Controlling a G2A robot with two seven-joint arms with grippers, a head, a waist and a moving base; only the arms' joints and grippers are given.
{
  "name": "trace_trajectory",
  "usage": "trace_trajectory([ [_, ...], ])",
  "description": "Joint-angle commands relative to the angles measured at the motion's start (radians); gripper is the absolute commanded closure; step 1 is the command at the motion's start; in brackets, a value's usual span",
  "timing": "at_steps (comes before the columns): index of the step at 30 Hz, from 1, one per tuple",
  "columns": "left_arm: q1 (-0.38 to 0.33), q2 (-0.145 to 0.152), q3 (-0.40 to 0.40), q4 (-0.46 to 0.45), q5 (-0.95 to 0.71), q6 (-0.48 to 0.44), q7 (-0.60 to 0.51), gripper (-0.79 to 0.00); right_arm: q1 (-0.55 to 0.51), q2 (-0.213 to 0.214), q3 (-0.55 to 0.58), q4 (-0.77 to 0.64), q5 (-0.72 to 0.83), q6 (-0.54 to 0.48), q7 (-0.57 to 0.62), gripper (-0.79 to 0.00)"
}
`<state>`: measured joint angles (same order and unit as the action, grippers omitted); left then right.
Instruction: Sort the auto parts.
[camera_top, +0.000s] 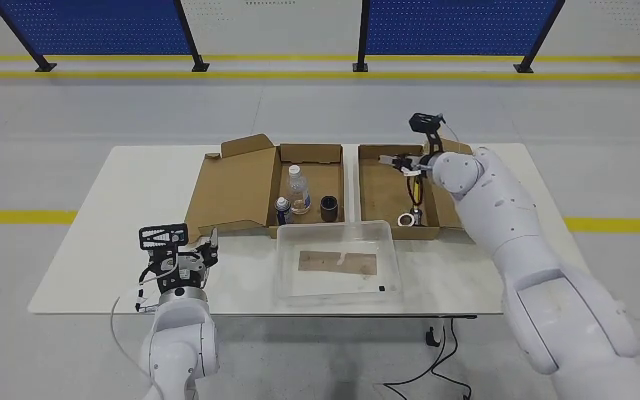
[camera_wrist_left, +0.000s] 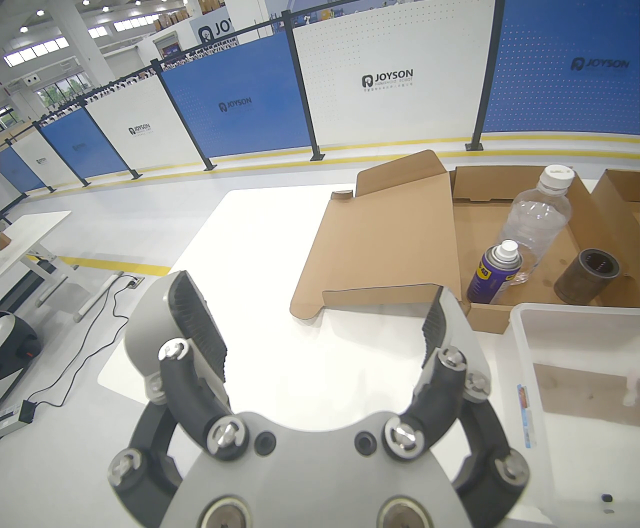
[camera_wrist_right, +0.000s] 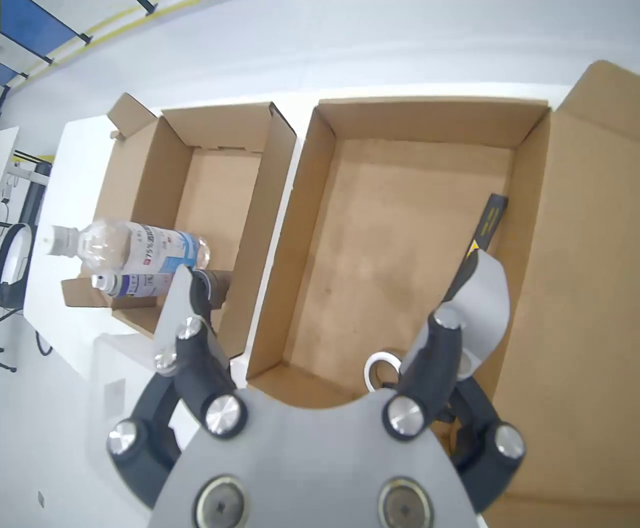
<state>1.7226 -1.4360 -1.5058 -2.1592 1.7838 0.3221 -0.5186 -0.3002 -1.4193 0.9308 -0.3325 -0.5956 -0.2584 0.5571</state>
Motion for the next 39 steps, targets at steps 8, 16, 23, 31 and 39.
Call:
trace_trajectory([
  [8, 0.0, 0.0, 0.0, 0.0, 0.0, 0.0, 0.0, -0.785, -0.113, 0.078, 0.08, -0.24, -0.043, 0.05, 0.009, -0.785],
  [16, 0.0, 0.0, 0.0, 0.0, 0.0, 0.0, 0.0, -0.785, -0.339, 0.161, 0.197, -0.714, -0.194, 0.201, 0.096, -0.785],
  [23, 0.0, 0.0, 0.0, 0.0, 0.0, 0.0, 0.0, -0.785, -0.547, 0.21, 0.309, -1.082, -0.293, 0.222, 0.169, -0.785],
  [31, 0.0, 0.0, 0.0, 0.0, 0.0, 0.0, 0.0, -0.785, -0.765, 0.24, 0.407, -1.334, -0.342, 0.165, 0.135, -0.785],
  [39, 0.0, 0.0, 0.0, 0.0, 0.0, 0.0, 0.0, -0.785, -0.854, 0.255, 0.446, -1.433, -0.358, 0.101, 0.191, -0.785],
])
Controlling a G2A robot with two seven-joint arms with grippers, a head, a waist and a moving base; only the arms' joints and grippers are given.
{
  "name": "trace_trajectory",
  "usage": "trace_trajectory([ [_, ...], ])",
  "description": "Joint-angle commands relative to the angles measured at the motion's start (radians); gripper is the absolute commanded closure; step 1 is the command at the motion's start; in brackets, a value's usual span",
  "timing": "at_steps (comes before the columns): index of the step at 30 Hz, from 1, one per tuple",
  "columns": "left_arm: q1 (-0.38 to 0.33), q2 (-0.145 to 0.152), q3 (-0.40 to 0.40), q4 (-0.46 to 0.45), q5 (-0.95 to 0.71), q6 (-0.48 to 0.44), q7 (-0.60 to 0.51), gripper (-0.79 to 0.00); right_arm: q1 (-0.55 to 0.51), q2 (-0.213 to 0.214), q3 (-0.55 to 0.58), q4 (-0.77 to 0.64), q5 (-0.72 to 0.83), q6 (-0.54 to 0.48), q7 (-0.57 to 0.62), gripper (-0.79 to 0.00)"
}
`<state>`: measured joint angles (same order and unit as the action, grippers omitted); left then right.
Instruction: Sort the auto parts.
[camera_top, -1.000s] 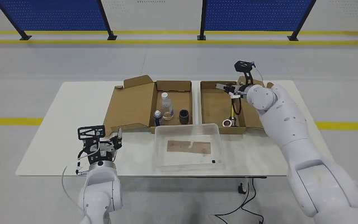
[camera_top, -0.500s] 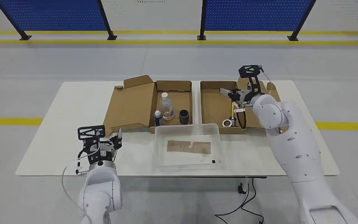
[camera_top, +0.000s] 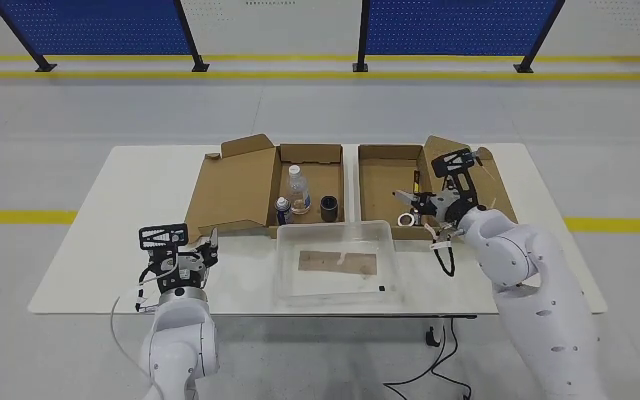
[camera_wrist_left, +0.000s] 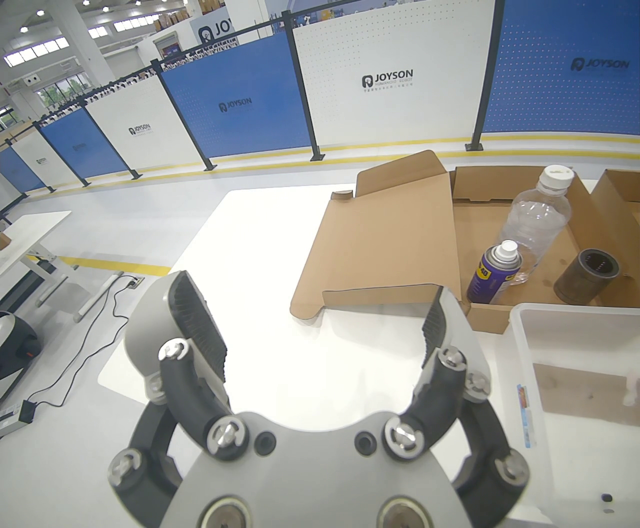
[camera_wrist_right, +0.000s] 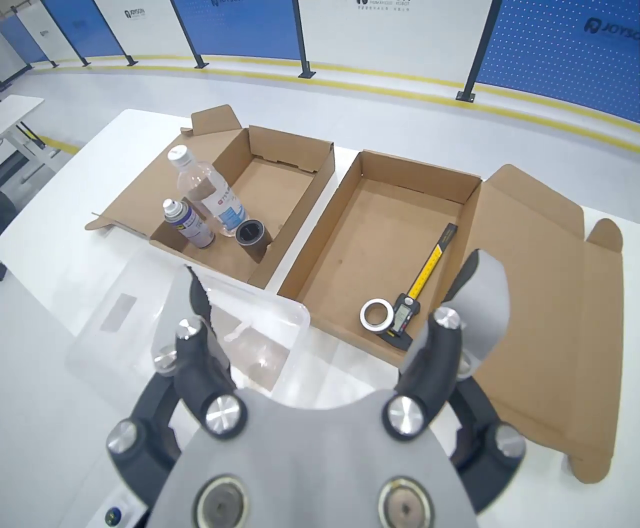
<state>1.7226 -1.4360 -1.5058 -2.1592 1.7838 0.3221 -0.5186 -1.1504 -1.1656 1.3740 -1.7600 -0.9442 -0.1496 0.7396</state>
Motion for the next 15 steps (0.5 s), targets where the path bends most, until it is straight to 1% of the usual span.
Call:
trace_trajectory([
  [1, 0.0, 0.0, 0.0, 0.0, 0.0, 0.0, 0.0, -0.785, -0.008, 0.003, 0.007, -0.01, -0.022, -0.006, 0.015, -0.785],
  [15, 0.0, 0.0, 0.0, 0.0, 0.0, 0.0, 0.0, -0.784, -0.01, 0.004, 0.008, -0.014, -0.029, -0.002, 0.019, -0.784],
])
